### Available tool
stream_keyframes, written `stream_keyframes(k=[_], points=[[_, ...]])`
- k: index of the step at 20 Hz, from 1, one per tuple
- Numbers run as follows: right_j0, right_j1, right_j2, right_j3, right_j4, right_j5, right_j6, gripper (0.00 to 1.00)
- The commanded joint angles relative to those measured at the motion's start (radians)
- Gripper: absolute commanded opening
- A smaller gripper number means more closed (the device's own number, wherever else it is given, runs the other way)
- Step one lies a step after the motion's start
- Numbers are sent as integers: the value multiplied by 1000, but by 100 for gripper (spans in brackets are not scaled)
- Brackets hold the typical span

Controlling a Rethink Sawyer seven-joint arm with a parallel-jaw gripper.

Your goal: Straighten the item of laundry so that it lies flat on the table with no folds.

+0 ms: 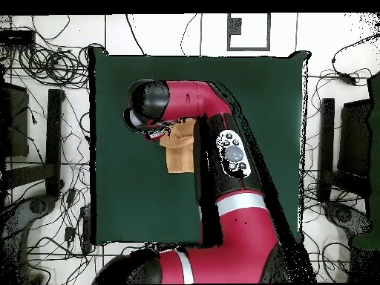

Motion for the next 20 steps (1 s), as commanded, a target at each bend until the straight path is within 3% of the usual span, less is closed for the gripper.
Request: stream_keyframes(k=[1,10,20], points=[[44,35,-68,79,10,-73,135,100],[123,56,-159,89,13,-94,222,100],[196,77,-238,70,104,-63,300,100]])
